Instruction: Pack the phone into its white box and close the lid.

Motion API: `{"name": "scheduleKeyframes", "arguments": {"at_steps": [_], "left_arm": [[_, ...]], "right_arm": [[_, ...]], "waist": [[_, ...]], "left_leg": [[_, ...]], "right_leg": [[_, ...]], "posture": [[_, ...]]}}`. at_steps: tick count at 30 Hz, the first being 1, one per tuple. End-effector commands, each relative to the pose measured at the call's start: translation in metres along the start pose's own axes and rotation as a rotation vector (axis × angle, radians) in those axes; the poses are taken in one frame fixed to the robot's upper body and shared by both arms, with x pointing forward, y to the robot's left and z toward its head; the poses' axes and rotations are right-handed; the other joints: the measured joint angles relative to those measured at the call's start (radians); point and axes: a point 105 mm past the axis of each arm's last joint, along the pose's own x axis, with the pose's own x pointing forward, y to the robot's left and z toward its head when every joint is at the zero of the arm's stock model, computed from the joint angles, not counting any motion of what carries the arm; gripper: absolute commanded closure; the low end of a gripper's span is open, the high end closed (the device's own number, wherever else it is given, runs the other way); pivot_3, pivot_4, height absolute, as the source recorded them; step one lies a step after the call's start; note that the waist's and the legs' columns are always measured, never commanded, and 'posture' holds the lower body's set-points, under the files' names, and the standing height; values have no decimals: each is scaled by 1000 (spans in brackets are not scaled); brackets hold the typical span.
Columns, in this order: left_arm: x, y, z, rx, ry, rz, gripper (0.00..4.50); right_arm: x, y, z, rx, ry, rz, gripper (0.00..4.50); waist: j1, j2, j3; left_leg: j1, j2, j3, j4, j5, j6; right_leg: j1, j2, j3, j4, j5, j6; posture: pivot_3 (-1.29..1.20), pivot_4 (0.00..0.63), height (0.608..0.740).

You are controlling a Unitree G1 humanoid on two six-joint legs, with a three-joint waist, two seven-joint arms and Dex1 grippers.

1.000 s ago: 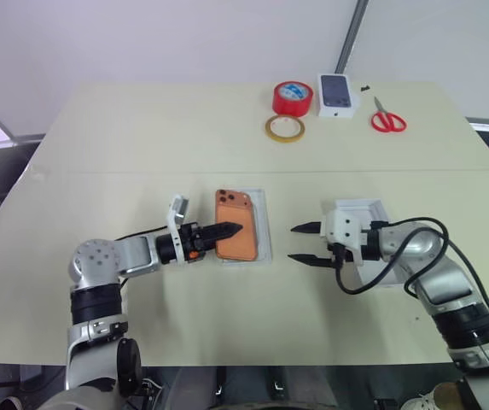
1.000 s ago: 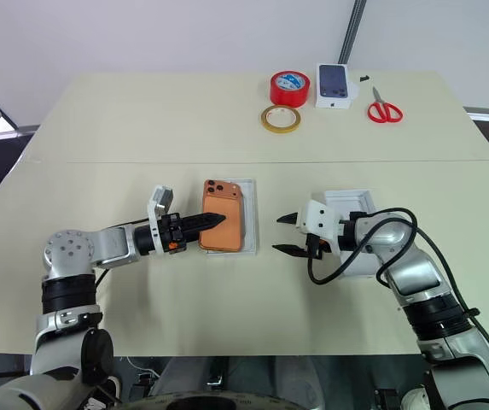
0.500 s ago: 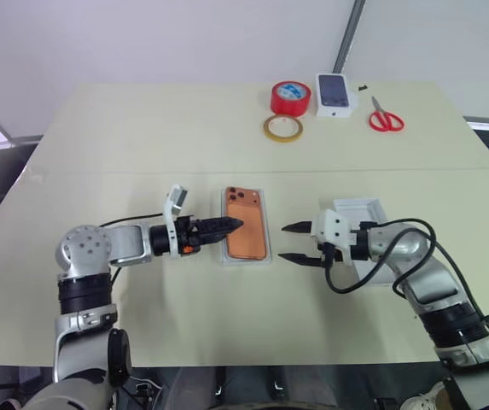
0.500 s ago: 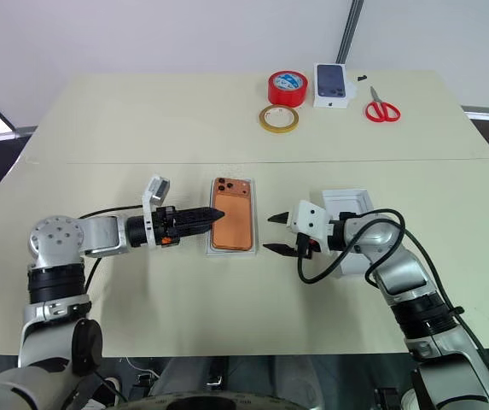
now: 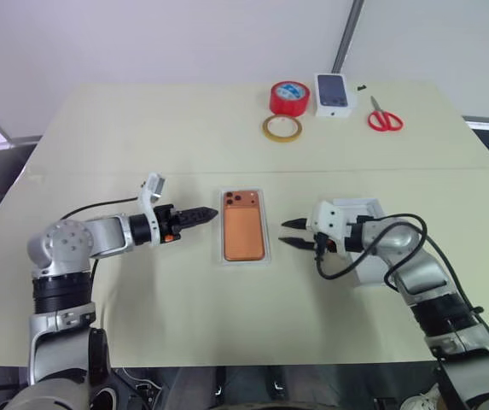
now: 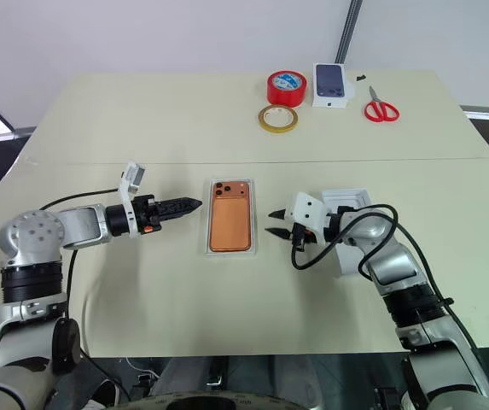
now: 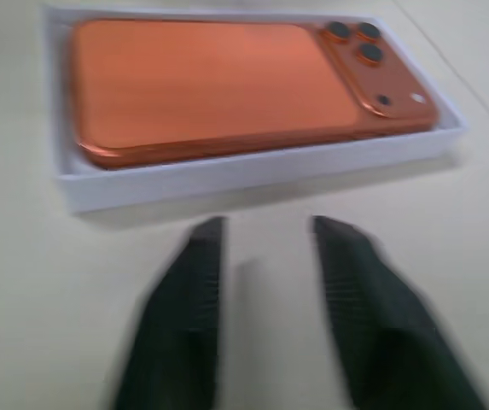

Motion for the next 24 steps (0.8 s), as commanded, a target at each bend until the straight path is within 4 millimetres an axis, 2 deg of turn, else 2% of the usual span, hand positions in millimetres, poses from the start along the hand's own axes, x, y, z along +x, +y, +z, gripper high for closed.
{"name": "scheduleKeyframes", "arguments": {"at_steps": [1,3,8,13,17,24], "left_arm": [[5,0,0,138,-6,23,3249],[9,1,-7,177,19,18,4418],[22,15,-32,382,130,81,4470],[48,-11,-51,383,161,-53,4470],[62,-30,-60,376,186,-150,4470],[96,-70,-78,380,225,-314,4470]], "right_arm": [[4,-8,2,-59,7,-41,4500],[9,-7,3,-65,5,-42,4500],[21,1,9,-90,-16,-37,4500],[25,7,19,-70,-65,-26,4500],[11,13,19,-70,-59,3,4500],[-31,23,5,-7,14,12,4500]], "waist": [[0,0,0],[0,0,0],[-3,0,0],[7,1,-1],[22,1,-1],[29,1,-1]], "left_leg": [[0,0,0,0,0,0],[0,0,0,-1,0,0],[0,0,0,0,0,0],[0,0,0,0,0,0],[0,0,0,1,-1,2],[-1,0,0,2,-2,4]], "right_leg": [[0,0,0,0,0,0],[0,0,0,0,0,0],[0,0,0,0,0,0],[1,0,0,0,0,0],[1,0,0,0,0,0],[3,0,0,-2,0,0]], "posture": [[0,150,740],[0,150,740],[0,150,740],[0,150,740],[0,150,740],[0,150,740]]}}
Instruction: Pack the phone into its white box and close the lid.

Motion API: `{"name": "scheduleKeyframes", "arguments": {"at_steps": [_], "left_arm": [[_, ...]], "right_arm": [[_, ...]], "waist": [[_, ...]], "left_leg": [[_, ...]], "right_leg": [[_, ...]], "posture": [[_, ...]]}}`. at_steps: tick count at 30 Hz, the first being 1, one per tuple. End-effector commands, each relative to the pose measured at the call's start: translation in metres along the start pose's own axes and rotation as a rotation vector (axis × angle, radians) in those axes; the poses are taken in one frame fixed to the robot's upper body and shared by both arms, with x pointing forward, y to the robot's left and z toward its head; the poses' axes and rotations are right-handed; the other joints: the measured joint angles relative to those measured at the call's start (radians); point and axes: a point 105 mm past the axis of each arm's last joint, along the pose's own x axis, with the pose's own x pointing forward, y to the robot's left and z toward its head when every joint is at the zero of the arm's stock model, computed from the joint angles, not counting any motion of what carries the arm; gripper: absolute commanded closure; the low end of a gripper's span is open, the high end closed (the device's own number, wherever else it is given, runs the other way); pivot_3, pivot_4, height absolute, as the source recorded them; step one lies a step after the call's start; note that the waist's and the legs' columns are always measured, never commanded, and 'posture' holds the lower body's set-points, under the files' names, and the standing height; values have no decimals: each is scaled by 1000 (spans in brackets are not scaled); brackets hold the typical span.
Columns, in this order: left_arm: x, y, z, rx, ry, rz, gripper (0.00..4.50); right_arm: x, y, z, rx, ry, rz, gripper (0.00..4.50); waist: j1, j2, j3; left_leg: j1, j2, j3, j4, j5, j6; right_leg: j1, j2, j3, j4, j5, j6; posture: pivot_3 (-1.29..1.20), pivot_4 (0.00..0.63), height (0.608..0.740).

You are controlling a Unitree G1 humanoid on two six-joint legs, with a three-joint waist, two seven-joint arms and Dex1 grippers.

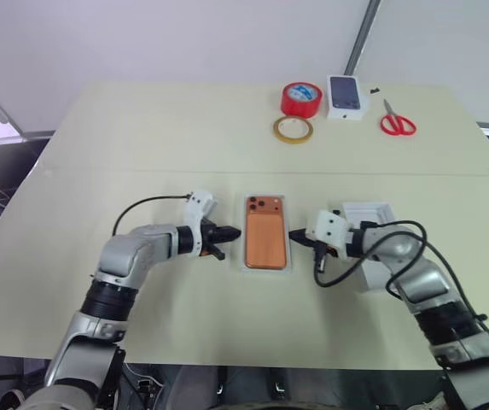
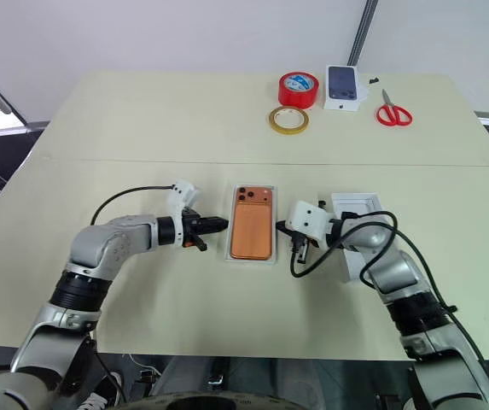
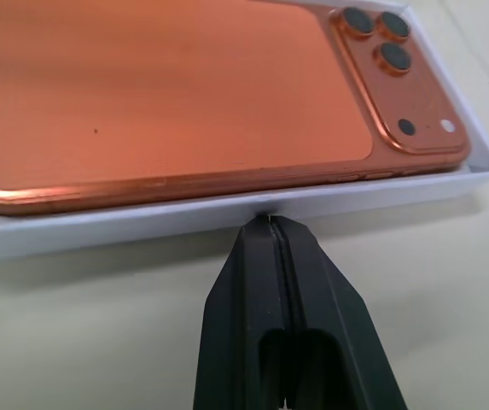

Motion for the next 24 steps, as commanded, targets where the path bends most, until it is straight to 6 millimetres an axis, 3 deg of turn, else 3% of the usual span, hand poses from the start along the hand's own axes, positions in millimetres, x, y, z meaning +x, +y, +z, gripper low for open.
{"name": "scheduleKeyframes", "arguments": {"at_steps": [1,5,11,17,24], "left_arm": [[35,-46,0,40,26,-209,4470],[57,-71,0,66,30,-311,4470],[71,-86,2,90,32,-373,4470],[65,-71,-1,108,42,-332,4470],[55,-32,10,104,-4,-182,4470]], "right_arm": [[-16,3,18,-19,-58,0,4500],[-37,4,1,6,14,-27,4500],[-51,-3,-14,11,75,-96,4500],[-53,-3,-16,25,74,-109,4500],[-57,6,-12,43,65,-54,4500]], "waist": [[2,0,0],[-1,0,0],[-4,0,0],[-6,0,0],[-8,0,0]], "left_leg": [[0,0,0,0,0,0],[0,0,0,0,0,1],[0,0,0,3,-1,1],[0,2,0,5,-1,1],[0,2,0,7,-1,2]], "right_leg": [[0,0,0,0,0,0],[1,0,0,0,0,0],[2,0,0,0,0,0],[2,2,0,1,0,0],[3,2,0,1,0,0]], "posture": [[0,150,740],[0,150,740],[0,150,740],[0,150,740],[0,150,740]]}}
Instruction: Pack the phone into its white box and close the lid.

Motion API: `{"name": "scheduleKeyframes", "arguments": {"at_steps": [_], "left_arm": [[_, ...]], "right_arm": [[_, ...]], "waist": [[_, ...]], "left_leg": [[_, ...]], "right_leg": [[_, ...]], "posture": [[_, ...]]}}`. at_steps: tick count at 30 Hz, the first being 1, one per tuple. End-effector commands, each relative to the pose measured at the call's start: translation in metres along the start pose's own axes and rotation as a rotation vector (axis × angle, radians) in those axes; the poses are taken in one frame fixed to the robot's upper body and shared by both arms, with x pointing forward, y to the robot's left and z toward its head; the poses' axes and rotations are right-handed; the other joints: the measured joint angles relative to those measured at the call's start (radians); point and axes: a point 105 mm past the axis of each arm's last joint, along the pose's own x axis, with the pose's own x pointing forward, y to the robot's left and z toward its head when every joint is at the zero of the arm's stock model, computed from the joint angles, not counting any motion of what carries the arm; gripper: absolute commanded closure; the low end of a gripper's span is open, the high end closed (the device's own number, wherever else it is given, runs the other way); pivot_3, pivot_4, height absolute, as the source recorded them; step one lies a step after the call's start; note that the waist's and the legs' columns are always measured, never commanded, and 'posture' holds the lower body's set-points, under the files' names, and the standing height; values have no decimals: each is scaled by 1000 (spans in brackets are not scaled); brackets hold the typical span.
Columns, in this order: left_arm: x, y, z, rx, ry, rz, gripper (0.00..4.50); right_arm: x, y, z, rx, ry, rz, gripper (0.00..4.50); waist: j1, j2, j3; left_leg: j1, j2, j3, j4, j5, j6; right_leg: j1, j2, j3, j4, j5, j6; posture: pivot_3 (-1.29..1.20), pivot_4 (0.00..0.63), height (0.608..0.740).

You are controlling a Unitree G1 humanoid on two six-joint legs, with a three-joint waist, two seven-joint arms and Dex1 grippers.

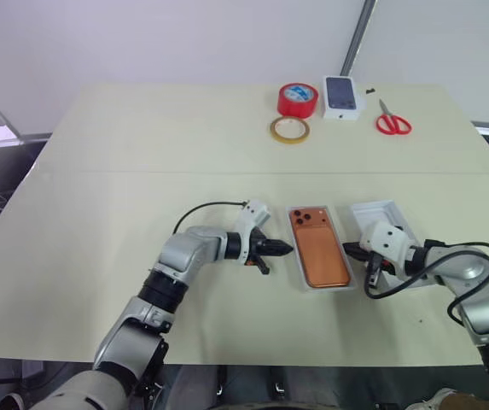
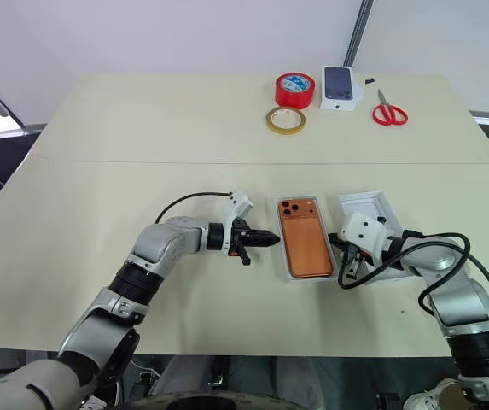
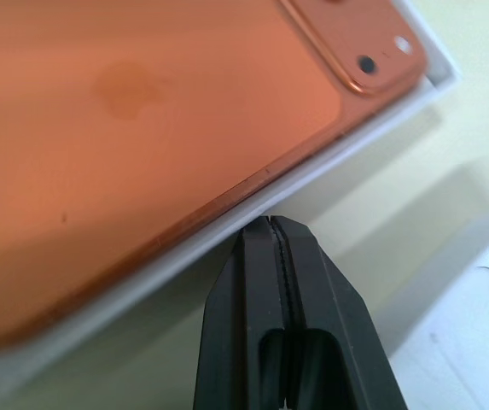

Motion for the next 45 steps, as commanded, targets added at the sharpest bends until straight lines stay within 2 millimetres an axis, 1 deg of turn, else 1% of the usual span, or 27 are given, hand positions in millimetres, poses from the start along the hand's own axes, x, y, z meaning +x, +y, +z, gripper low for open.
{"name": "scheduleKeyframes", "arguments": {"at_steps": [1,2,5,7,9,12,15,19,22,28,30,31,33,35,36,38,39,40,42,43,45], "left_arm": [[-3,8,13,33,-47,41,4470],[-2,7,13,33,-47,38,4470],[0,3,13,36,-57,22,4470],[1,-2,12,30,-63,6,4470],[1,-4,10,22,-57,1,4470],[1,-5,8,17,-54,-1,4470],[0,-6,10,23,-59,-5,4470],[-5,3,16,28,-71,30,4470],[-11,4,18,45,-70,34,4470],[-33,4,18,86,-56,35,4470],[-43,7,22,137,-70,59,4470],[-48,9,24,134,-76,69,4470],[-58,12,32,157,-111,86,4470],[-68,17,39,203,-142,124,4470],[-72,17,41,211,-153,120,4470],[-84,18,43,217,-167,118,4470],[-89,18,44,212,-173,110,3956],[-94,18,43,218,-174,106,3702],[-106,16,43,280,-181,94,2765],[-112,13,42,303,-185,85,2191],[-122,8,45,369,-210,73,1257]], "right_arm": [[0,6,24,-62,-84,40,4500],[0,4,23,-64,-80,30,4500],[-1,7,26,-35,-91,71,4500],[2,-9,25,-103,-67,-23,4500],[3,-14,22,-114,-50,-29,4500],[4,-15,22,-111,-53,-21,4500],[4,-14,22,-107,-59,-10,4500],[3,-14,21,-104,-55,-8,4500],[-3,-17,16,-123,-27,-23,4500],[-18,-30,4,-138,23,-75,4500],[-22,-32,0,-132,40,-82,4500],[-22,-33,-2,-135,46,-87,4500],[-20,-38,-3,-151,44,-129,4500],[-18,-43,-5,-125,45,-162,4500],[-18,-42,-5,-129,45,-154,4500],[-22,-39,-1,-22,2,-120,4500],[-25,-39,1,12,-16,-109,3969],[-27,-38,2,19,-18,-104,3692],[-33,-42,3,24,-22,-133,2726],[-35,-45,9,40,-49,-158,2170],[-39,-54,15,90,-80,-228,1246]], "waist": [[-2,0,0],[-3,0,0],[0,0,0],[-1,0,0],[-1,0,0],[1,0,0],[2,0,0],[2,0,0],[2,0,0],[0,0,0],[0,0,0],[1,0,0],[1,0,0],[0,0,0],[0,0,0],[0,0,0],[0,1,0],[0,1,0],[0,1,0],[-1,1,0],[0,1,0]], "left_leg": [[0,0,0,0,0,0],[0,0,0,1,-1,2],[0,0,0,1,-3,5],[0,0,0,2,-3,5],[0,0,0,2,-3,5],[0,0,0,2,-2,3],[0,0,0,2,-1,1],[0,0,0,3,-1,1],[0,0,0,3,-1,1],[0,0,0,3,-1,1],[0,0,0,3,-1,1],[0,0,0,3,-1,1],[0,0,0,3,-1,1],[0,0,0,3,-1,1],[0,0,0,3,-1,1],[0,0,0,3,-1,1],[0,1,0,3,-1,1],[0,1,0,3,-1,1],[0,1,0,3,-1,1],[0,1,0,3,-1,1],[0,1,0,3,-1,2]], "right_leg": [[0,0,0,0,0,0],[0,0,0,0,0,0],[0,0,0,1,0,0],[0,0,0,1,0,0],[0,0,0,1,0,0],[0,0,0,1,0,0],[0,0,0,1,0,0],[1,0,0,1,0,0],[1,0,0,1,0,0],[0,0,0,2,0,0],[0,0,0,2,0,0],[0,0,0,1,0,0],[1,0,0,1,0,0],[1,0,0,2,0,0],[1,0,0,1,0,0],[0,0,0,2,0,0],[0,0,0,2,0,0],[0,0,0,2,0,0],[1,0,0,2,0,0],[1,0,0,1,0,0],[0,0,0,1,0,0]], "posture": [[0,150,740],[0,150,740],[0,150,740],[0,150,740],[0,150,740],[0,150,740],[0,150,740],[0,150,740],[0,150,740],[0,150,740],[0,150,740],[0,150,740],[0,150,740],[0,150,740],[0,150,740],[0,150,740],[0,150,740],[0,150,740],[0,150,740],[0,150,740],[0,150,740]]}}
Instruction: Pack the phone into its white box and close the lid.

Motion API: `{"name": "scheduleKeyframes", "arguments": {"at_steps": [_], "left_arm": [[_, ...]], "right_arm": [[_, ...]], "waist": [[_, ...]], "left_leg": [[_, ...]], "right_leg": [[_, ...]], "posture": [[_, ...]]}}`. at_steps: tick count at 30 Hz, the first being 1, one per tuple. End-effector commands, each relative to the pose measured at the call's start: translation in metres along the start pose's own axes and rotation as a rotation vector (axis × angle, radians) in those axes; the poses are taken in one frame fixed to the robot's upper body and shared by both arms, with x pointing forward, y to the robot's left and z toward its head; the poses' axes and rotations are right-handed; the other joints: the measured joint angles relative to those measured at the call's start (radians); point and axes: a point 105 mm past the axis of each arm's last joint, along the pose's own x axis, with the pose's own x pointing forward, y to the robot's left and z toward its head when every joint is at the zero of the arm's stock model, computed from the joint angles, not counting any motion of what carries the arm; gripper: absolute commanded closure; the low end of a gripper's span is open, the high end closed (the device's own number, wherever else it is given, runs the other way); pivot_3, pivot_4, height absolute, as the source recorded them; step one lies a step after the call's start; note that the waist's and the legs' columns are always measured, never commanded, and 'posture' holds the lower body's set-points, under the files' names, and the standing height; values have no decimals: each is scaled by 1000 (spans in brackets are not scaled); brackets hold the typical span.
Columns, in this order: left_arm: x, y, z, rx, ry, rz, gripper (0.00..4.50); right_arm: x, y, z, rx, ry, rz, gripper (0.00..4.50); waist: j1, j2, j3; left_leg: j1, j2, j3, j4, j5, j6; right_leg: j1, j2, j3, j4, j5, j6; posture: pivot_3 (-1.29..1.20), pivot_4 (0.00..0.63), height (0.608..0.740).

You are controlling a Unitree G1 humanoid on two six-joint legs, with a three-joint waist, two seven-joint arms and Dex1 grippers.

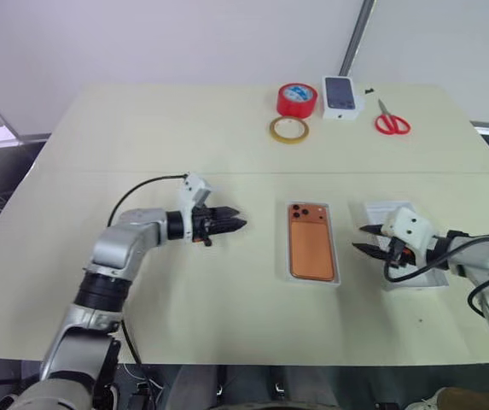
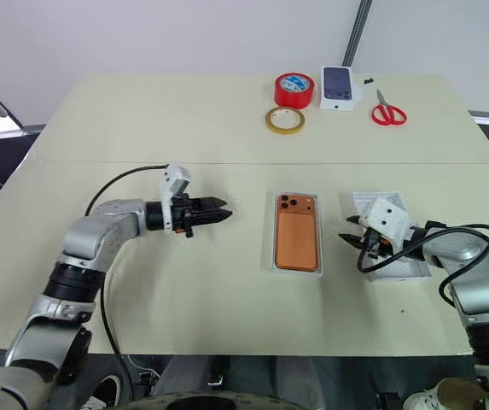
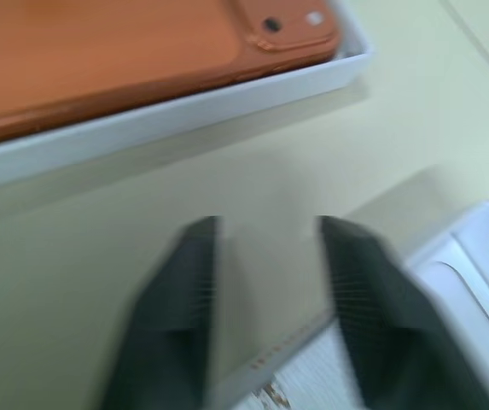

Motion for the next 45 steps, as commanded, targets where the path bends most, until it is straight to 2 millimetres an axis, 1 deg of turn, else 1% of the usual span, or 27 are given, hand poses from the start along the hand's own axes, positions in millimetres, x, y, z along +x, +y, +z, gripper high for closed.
{"name": "scheduleKeyframes", "arguments": {"at_steps": [1,2,4,7,10,13,15,17,20,24,26,31,36,41,42,44,45], "left_arm": [[-17,-13,26,142,-108,-63,1257],[-22,-14,29,164,-128,-74,1257],[-30,-17,33,248,-167,-75,1257],[-41,-20,28,329,-161,-99,1257],[-47,-19,22,391,-153,-103,1257],[-50,-19,15,437,-149,-114,1257],[-52,-21,8,445,-139,-147,1257],[-51,-22,2,454,-132,-152,1257],[-49,-26,-2,466,-129,-169,1257],[-46,-32,-6,478,-130,-212,1257],[-44,-32,-7,488,-128,-213,1257],[-41,-34,-11,491,-116,-215,1257],[-40,-38,-13,486,-125,-207,1257],[-39,-42,-15,477,-135,-186,1257],[-39,-42,-15,476,-140,-178,1201],[-38,-42,-15,471,-144,-167,1182],[-38,-42,-15,471,-143,-162,1182]], "right_arm": [[-12,-22,23,71,-77,-150,1246],[-13,-25,21,111,-67,-191,1246],[-15,-22,16,143,-31,-214,1246],[-20,-14,10,184,24,-247,1246],[-25,-9,7,312,54,-283,1246],[-28,7,-1,310,149,-274,1246],[-32,15,-8,339,213,-271,1246],[-34,18,-3,421,207,-269,1246],[-34,24,9,482,208,-219,1246],[-31,11,14,584,249,-236,1246],[-26,8,18,605,272,-210,1246],[-18,10,14,690,362,-147,1246],[-18,11,8,700,436,-117,1246],[-17,3,8,701,456,-130,1246],[-16,3,6,699,465,-127,1475],[-15,5,2,702,483,-132,2122],[-14,6,0,705,493,-132,2679]], "waist": [[1,0,0],[1,0,0],[2,0,0],[3,1,0],[2,1,0],[2,1,0],[2,1,0],[-2,2,0],[-3,2,0],[-6,2,0],[-5,2,0],[-2,2,0],[-2,2,0],[-5,2,0],[-6,2,0],[-6,2,0],[-5,2,0]], "left_leg": [[0,0,0,0,0,0],[0,0,0,0,-2,4],[0,1,0,0,-3,5],[0,1,0,0,-4,6],[-1,1,0,0,-5,8],[-1,1,0,0,-5,9],[-1,1,0,-1,-5,9],[-1,1,1,-1,-6,10],[-1,1,1,0,-6,10],[-1,1,1,0,-6,10],[-1,1,1,0,-6,10],[-1,1,1,-1,-6,11],[-3,1,1,0,-7,11],[-3,1,1,0,-7,11],[-3,1,1,0,-7,11],[-3,1,1,0,-7,11],[-3,1,1,0,-7,11]], "right_leg": [[0,0,0,0,0,0],[0,0,0,0,0,0],[0,0,0,0,0,0],[0,-1,0,-1,0,0],[0,-1,0,-2,0,0],[0,-1,0,-2,0,0],[0,-1,0,-2,0,0],[0,-1,0,-2,0,0],[0,-1,0,-2,0,0],[0,-1,0,-2,0,0],[0,-1,0,-2,0,0],[0,-2,0,-3,0,0],[-2,-2,0,-3,0,0],[-2,-2,0,-3,0,0],[-2,-2,0,-3,0,0],[-2,-2,0,-3,0,0],[-2,-2,0,-3,0,0]], "posture": [[0,150,740],[0,150,740],[0,150,740],[0,150,740],[0,150,740],[0,150,740],[0,150,740],[0,150,740],[0,150,740],[0,150,740],[0,150,740],[0,150,740],[0,150,740],[0,150,740],[0,150,740],[0,150,740],[0,150,740]]}}
